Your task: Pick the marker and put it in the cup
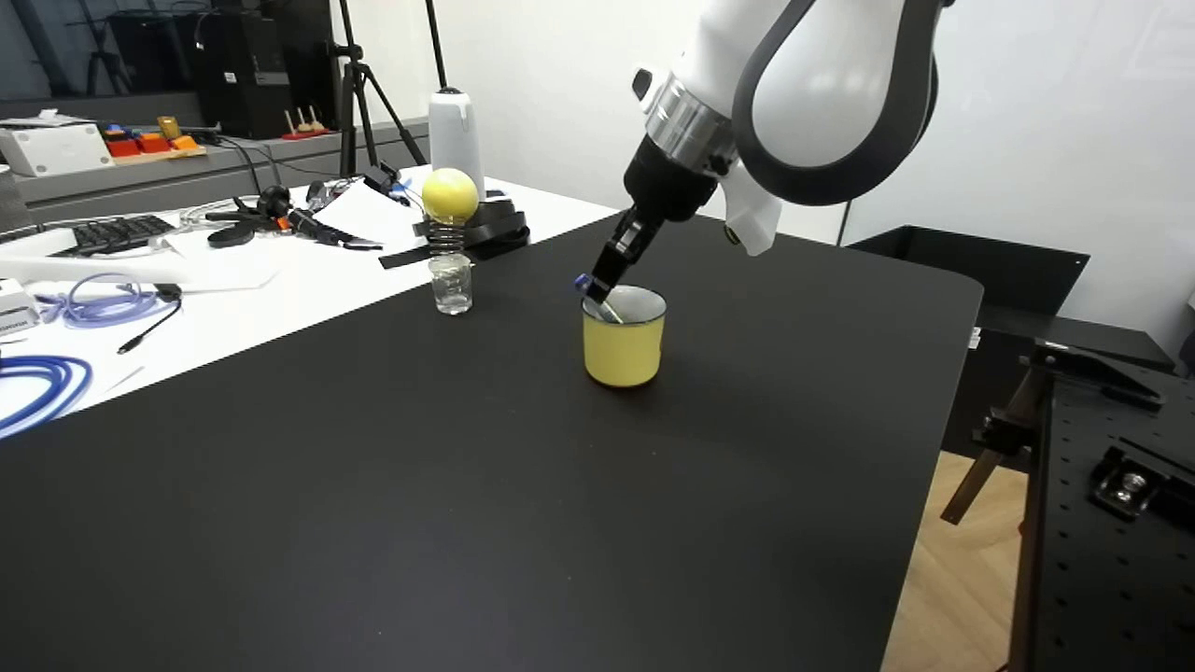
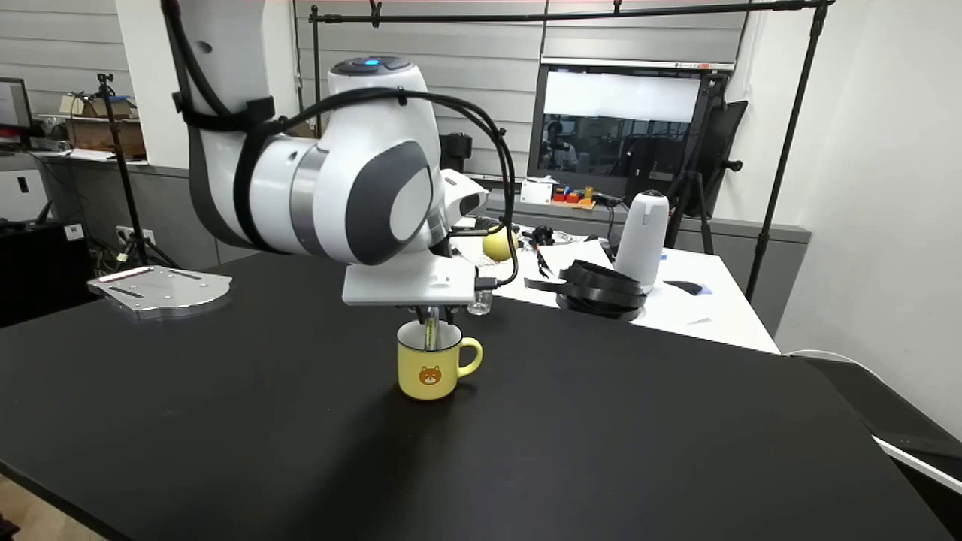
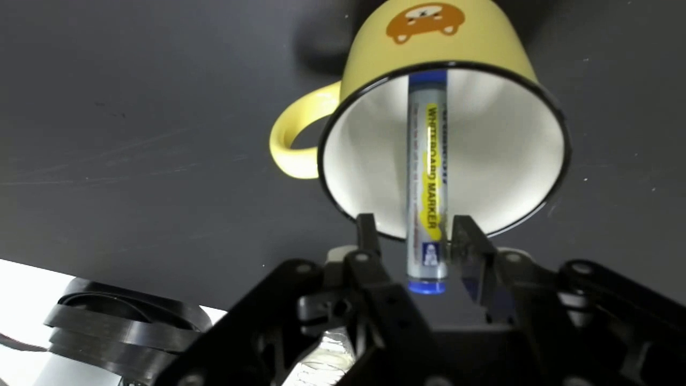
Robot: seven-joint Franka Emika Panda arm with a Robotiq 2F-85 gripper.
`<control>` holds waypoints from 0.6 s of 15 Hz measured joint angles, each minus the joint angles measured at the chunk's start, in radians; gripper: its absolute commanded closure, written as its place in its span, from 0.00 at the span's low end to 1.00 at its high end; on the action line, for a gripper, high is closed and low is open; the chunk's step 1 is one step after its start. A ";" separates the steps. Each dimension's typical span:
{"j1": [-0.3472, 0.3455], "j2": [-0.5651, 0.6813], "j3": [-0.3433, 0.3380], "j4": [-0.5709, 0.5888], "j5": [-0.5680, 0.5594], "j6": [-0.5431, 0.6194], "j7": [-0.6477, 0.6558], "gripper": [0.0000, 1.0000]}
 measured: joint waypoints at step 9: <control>-0.014 0.025 0.067 -0.025 -0.006 -0.013 0.052 0.00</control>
